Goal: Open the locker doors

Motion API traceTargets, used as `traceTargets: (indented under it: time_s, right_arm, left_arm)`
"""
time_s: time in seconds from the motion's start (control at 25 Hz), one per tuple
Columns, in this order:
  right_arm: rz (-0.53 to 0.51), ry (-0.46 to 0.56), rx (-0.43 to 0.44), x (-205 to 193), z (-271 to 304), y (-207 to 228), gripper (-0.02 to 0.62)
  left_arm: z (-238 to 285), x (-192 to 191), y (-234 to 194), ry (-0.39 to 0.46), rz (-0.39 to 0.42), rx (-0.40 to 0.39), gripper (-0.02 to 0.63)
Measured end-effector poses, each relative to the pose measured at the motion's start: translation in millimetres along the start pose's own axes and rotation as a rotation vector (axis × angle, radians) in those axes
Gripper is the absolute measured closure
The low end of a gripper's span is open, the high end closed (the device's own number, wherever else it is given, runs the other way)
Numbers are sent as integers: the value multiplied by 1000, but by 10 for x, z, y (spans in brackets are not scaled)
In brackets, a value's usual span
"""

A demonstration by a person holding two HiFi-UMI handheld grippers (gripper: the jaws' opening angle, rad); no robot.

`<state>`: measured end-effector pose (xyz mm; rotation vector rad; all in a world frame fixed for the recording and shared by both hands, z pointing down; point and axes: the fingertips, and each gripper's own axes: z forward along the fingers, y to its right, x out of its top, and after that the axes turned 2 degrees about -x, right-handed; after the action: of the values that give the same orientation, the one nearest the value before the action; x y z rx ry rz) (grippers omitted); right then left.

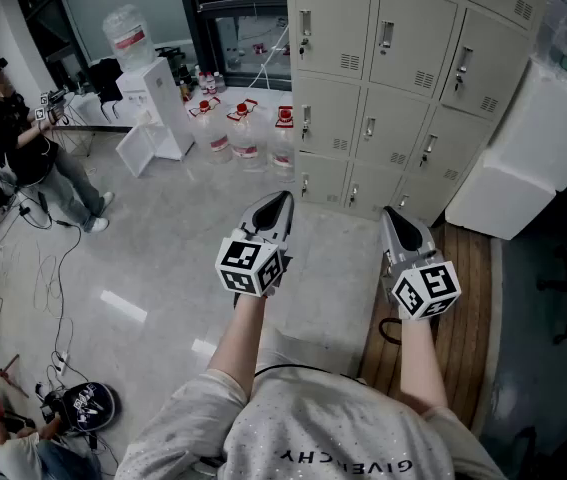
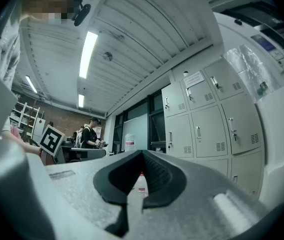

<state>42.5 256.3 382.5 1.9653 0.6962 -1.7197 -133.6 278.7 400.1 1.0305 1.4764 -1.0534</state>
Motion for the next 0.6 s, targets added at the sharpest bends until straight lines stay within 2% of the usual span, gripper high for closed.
traceTargets:
  time_s: [0.32,0.6]
  right_arm:
    - [21,-3,-17,-300,756,-58,600]
    - [56,-9,-44,-476,1842,-179,600]
  left_arm:
    - [271,-192,-647,-11,-19,-20,607]
    - [637,-112,-1737,-32,-31,-33,607]
